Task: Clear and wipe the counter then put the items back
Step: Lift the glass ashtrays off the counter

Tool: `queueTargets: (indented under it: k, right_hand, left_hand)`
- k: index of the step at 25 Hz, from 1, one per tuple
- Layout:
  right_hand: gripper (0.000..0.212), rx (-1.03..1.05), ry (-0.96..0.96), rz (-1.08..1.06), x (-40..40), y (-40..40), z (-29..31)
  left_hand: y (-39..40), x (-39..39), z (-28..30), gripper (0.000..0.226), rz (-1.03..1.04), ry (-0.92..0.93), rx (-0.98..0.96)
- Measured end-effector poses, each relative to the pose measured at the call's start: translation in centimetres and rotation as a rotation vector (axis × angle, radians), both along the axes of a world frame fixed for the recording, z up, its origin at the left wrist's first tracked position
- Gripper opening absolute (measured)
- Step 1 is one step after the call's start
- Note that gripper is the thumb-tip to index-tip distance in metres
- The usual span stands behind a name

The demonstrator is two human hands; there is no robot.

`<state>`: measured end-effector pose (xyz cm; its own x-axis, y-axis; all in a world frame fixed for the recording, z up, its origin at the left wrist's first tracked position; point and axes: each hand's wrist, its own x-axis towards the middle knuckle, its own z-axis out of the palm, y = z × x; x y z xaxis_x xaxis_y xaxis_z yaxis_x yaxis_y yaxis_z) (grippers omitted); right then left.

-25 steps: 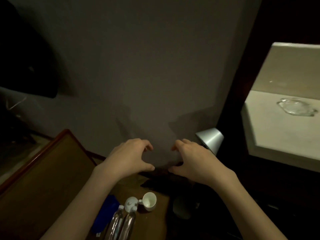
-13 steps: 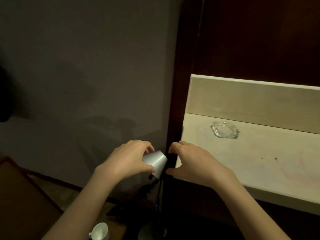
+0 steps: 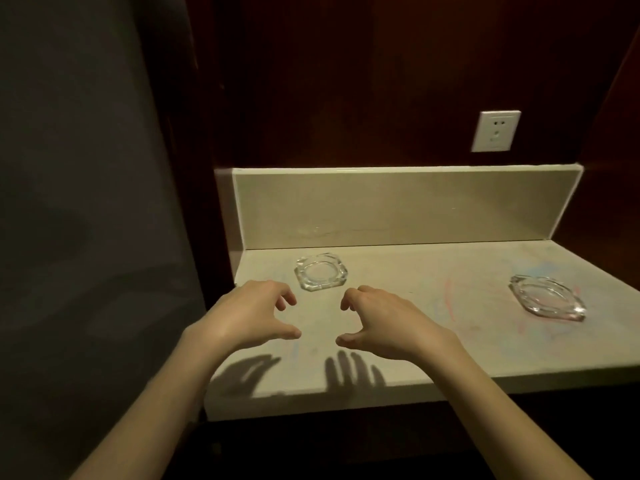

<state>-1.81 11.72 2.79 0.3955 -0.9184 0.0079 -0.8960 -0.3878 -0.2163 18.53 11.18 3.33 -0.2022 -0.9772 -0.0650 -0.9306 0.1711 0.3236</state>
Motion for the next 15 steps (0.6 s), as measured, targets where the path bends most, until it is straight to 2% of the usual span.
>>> queueTargets:
  k: [4,8,15]
  right_hand:
    - [0.053,0.027,0.006,-0.045,-3.6,-3.8,-0.3]
    - [0.055,0.041,0.025,-0.020,-6.4,-9.5,-0.7]
    - [0.056,0.106,0.043,0.109,-7.9,-18.1,-1.0]
  left_hand:
    - [-4.1,-3.1,-0.2,0.047,-0.027,-0.007,0.042]
    - [-8.7,-5.2,-0.2,0.047,0.043,0.016,0.048]
    - [-13.1,-5.3,-1.1,0.049,0.355,-0.023,0.184]
